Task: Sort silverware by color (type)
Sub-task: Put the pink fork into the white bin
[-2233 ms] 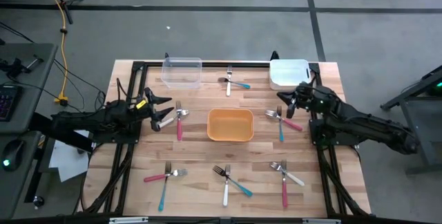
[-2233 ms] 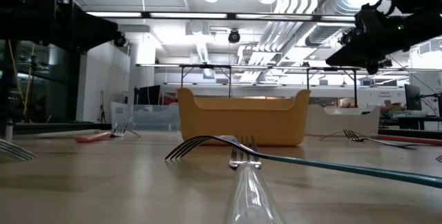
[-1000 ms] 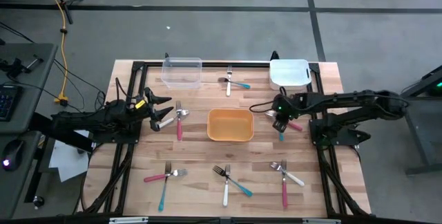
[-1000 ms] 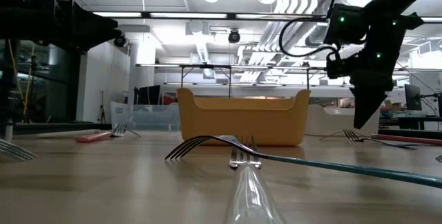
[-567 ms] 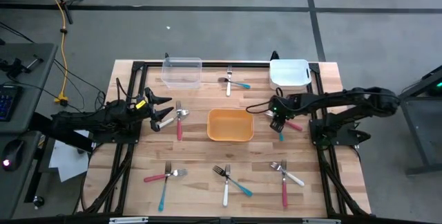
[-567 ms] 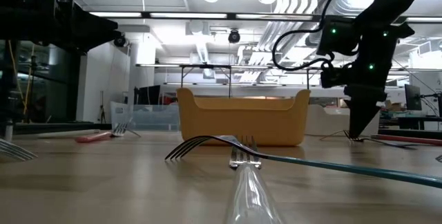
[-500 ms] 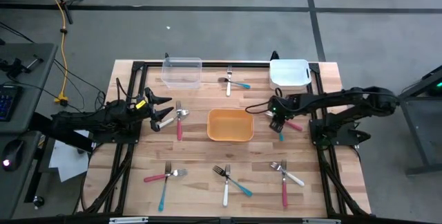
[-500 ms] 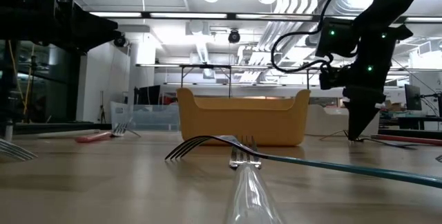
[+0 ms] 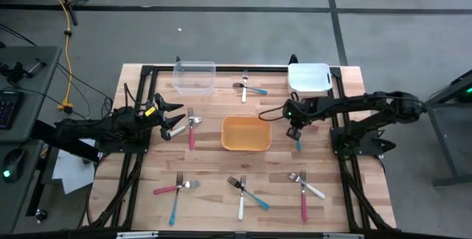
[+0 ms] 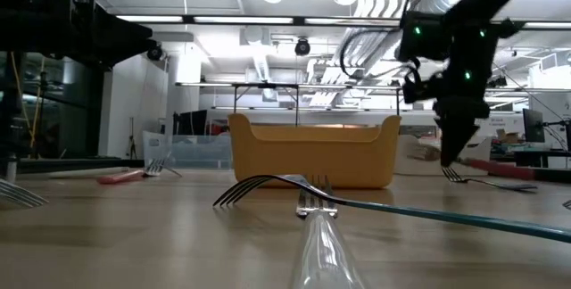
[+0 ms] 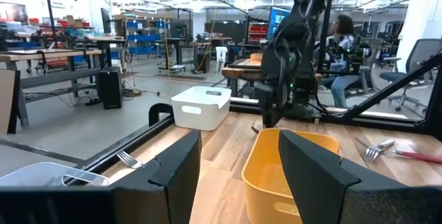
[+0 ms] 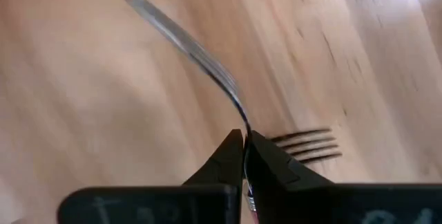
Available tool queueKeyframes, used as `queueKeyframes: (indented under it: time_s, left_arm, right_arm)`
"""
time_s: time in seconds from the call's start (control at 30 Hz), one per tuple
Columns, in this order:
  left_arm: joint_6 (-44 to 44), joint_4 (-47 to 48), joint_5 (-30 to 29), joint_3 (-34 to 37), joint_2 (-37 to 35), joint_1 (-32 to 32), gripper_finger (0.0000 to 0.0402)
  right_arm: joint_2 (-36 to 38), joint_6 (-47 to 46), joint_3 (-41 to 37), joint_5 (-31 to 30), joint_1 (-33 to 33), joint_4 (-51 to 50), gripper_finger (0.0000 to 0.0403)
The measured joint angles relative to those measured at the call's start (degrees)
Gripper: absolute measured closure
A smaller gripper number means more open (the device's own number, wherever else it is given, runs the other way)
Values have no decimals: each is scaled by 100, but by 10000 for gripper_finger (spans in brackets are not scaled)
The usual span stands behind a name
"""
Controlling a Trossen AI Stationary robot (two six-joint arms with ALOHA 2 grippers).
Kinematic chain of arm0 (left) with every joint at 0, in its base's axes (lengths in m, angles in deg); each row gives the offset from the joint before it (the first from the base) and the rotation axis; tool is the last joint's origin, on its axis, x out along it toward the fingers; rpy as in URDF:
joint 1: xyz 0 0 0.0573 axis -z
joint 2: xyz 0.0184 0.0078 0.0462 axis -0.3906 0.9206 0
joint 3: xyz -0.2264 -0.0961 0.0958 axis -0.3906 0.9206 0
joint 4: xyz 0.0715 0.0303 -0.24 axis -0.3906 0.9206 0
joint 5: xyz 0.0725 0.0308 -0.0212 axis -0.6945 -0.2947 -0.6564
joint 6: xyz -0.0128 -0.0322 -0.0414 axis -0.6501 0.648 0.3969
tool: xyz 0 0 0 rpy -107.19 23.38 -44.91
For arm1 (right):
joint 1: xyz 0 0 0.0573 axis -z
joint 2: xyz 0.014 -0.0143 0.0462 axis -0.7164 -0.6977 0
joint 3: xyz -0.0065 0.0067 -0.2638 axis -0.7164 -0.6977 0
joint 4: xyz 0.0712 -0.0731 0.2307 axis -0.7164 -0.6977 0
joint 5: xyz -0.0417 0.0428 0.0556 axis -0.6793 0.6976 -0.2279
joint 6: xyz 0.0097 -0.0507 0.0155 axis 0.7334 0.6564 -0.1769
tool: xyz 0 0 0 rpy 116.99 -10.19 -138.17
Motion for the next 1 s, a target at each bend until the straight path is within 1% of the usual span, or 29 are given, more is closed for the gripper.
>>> queueKeyframes:
  time_s: [0.1,0.27,0.33,0.4,0.5,0.63,0.77,0.83,1.0]
  left_arm:
    - [-2,-4,-15,0,0,-2,215]
    - [-2,-4,-15,0,2,-2,215]
    - [-2,-2,-15,0,2,-2,215]
    - [-6,-2,-15,0,0,-2,215]
    - [-192,-5,-17,0,0,-2,215]
    - [-243,-4,-17,0,0,-2,215]
    - [-300,-60,-19,0,0,-2,215]
    - [-302,-90,-19,0,2,-2,215]
    - [-213,-98,-19,0,0,-2,215]
  right_arm:
    - [3,222,378,-81,14,-452,395]
    - [8,641,1275,-1035,341,-1259,396]
    - [11,905,1669,-1437,612,-1430,398]
    - [12,1198,1979,-1620,974,-1505,398]
    - [10,1709,2261,-1512,1665,-1370,397]
    - [1,2347,2270,-1144,2681,-930,397]
    - [-187,2695,2170,-514,3569,-545,397]
    - [-399,2819,2167,-272,3862,-385,396]
    - [-1023,2975,2164,-220,4261,-188,396]
